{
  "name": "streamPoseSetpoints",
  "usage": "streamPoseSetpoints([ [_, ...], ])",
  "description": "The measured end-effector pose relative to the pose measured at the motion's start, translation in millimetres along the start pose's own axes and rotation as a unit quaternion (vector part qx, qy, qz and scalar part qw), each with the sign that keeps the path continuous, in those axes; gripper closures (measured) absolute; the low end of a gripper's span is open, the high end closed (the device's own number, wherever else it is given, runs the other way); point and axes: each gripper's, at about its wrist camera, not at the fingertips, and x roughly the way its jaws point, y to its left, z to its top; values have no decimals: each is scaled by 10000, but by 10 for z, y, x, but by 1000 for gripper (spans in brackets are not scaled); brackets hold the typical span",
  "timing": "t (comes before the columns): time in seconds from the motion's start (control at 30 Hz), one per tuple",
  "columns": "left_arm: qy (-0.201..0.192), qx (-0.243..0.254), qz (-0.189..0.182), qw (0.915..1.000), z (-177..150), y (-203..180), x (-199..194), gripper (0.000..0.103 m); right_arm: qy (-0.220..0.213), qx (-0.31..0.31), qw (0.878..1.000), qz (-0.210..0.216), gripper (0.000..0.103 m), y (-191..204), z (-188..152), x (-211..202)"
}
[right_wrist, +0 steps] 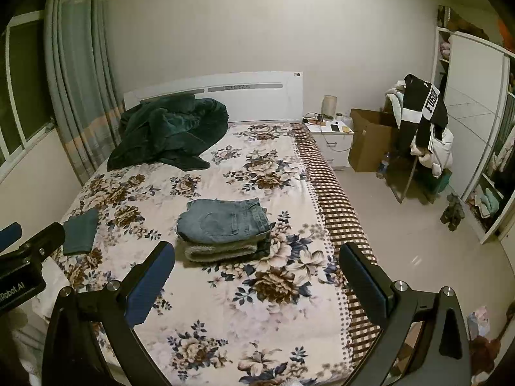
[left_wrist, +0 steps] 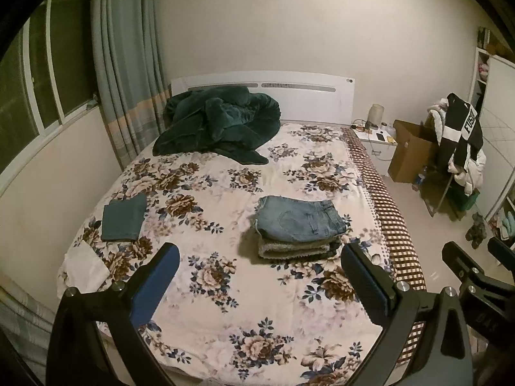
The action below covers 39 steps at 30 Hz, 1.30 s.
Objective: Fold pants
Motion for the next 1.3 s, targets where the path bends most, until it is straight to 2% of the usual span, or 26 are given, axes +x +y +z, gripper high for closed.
streamPoseSetpoints([
  [0.73,41,-4,15,10000,-165,27,-55,0,28,-15,10000,83,0,111,-52,-30],
  [1.3,39,-1,6,10000,-124,72,-49,0,36,-61,9999,137,0,167,-23,-51],
])
